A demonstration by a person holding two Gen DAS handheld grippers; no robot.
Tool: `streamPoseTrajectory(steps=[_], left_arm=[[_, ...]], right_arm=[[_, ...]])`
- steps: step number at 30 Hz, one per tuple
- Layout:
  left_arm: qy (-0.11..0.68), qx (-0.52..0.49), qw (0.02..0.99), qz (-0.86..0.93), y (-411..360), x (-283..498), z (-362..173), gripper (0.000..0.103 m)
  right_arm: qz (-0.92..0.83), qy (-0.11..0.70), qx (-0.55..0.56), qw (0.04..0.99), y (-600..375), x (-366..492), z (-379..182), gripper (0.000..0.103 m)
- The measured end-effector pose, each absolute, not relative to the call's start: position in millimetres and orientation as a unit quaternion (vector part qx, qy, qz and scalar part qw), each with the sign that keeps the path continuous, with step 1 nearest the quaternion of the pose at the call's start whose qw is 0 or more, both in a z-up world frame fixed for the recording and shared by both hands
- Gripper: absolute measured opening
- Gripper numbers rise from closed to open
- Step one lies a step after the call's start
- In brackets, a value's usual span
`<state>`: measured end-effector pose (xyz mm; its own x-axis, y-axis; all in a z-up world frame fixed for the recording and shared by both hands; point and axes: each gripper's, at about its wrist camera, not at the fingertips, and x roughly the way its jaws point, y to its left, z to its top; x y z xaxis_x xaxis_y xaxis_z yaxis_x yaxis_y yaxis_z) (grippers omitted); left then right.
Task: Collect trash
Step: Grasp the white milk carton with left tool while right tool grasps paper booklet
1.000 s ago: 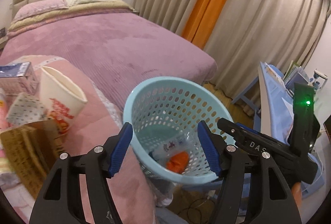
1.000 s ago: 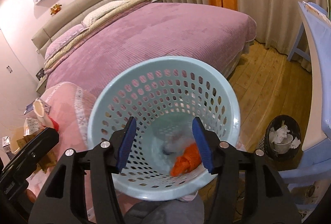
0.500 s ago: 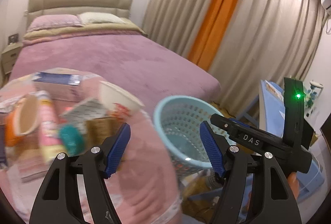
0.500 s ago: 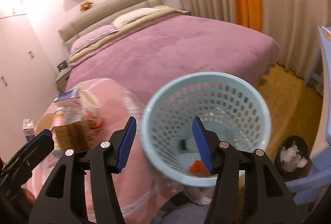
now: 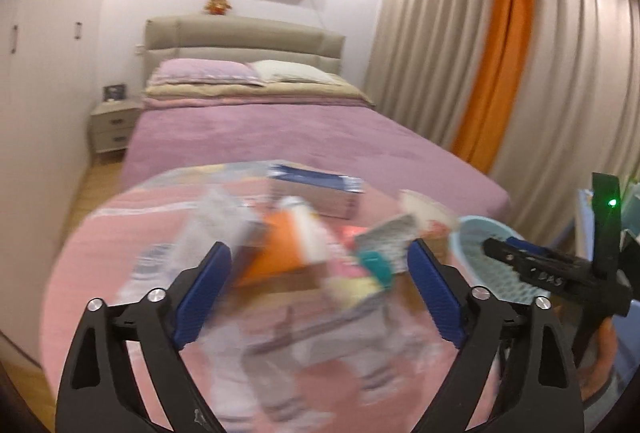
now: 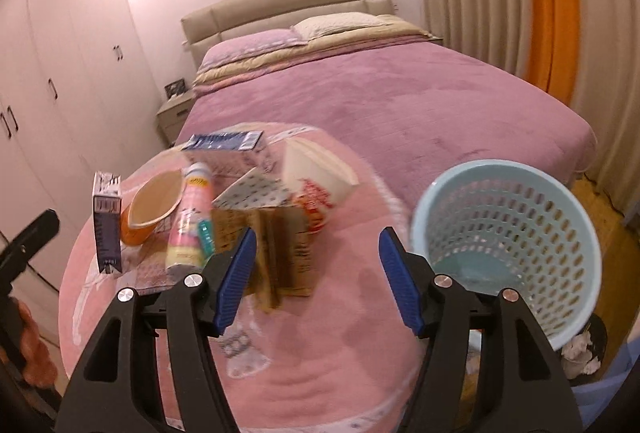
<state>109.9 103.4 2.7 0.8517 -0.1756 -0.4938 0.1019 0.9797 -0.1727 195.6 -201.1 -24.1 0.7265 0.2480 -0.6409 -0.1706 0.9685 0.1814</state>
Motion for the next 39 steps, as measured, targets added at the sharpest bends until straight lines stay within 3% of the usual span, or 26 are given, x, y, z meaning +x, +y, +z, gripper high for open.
streamPoseTrajectory(steps=[8, 12, 26, 37, 39], left_arm=[[0.288, -0.056, 0.955, -0.045, 163.6, 126.9, -28.0, 0.093], [0.300, -0.087, 0.948, -0.066, 186.3, 139.9, -42.5, 0.093], [0.322, -0.056, 0.937, -0.125, 182.2, 173.4, -65.2, 0.092], [0.343, -0.060, 0.926, -0.146, 172.5, 175.7, -76.8, 0.063], [0.342, -0.064, 0.926, -0.147, 171.1, 173.5, -75.6, 0.062]], right_arm=[[0.116, 0.368, 0.046, 0.921, -173.6, 208.0, -47.8, 0.060], [0.113, 0.370, 0.038, 0.921, -165.2, 209.1, -53.6, 0.066], [0.099, 0.382, 0.019, 0.919, -141.5, 222.2, -69.0, 0.067], [0.087, 0.399, 0.034, 0.912, -149.6, 230.9, -87.0, 0.067], [0.088, 0.403, 0.041, 0.910, -152.1, 231.1, -88.4, 0.067]])
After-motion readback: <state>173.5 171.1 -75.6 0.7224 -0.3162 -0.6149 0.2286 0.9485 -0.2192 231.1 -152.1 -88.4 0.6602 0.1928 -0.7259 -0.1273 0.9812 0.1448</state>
